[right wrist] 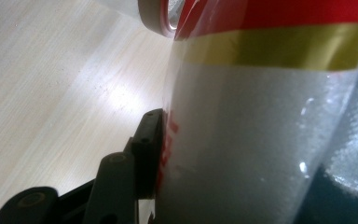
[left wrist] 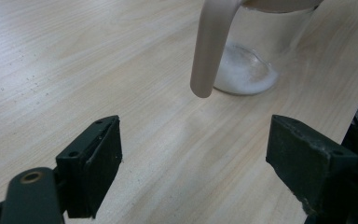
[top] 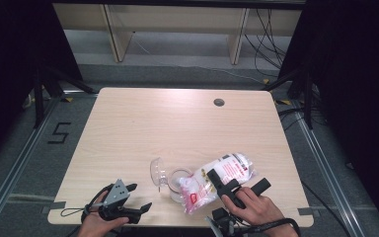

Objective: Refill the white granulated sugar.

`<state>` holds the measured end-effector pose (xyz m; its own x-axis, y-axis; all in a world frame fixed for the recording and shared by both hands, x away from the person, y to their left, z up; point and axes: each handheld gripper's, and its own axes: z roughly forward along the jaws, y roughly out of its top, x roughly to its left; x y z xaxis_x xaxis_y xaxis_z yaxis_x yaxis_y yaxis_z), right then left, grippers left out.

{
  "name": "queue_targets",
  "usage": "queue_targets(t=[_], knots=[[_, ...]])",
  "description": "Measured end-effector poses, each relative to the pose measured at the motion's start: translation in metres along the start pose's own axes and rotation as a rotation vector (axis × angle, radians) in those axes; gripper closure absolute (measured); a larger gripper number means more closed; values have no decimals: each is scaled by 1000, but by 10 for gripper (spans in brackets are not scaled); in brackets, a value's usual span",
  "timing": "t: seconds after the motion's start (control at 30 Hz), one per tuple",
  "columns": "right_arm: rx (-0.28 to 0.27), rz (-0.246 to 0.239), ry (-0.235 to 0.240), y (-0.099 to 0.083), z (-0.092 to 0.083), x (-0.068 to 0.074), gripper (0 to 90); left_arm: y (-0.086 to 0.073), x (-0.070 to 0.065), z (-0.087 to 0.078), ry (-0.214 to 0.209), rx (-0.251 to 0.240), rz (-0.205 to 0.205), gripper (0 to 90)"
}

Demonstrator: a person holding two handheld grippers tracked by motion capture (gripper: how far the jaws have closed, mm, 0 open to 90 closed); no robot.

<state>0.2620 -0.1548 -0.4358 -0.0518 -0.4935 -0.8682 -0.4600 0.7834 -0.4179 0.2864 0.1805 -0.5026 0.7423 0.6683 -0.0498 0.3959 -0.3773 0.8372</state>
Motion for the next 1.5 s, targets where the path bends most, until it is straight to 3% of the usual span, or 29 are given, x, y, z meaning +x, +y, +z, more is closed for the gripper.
queue_targets(t=[0.33, 1.5], knots=[[5, -6, 4, -1, -1, -1, 567, 0, 0, 0, -1, -2, 0, 179], [47, 45, 14, -20, -4, 3, 591, 0, 0, 0, -2, 0, -2, 179]])
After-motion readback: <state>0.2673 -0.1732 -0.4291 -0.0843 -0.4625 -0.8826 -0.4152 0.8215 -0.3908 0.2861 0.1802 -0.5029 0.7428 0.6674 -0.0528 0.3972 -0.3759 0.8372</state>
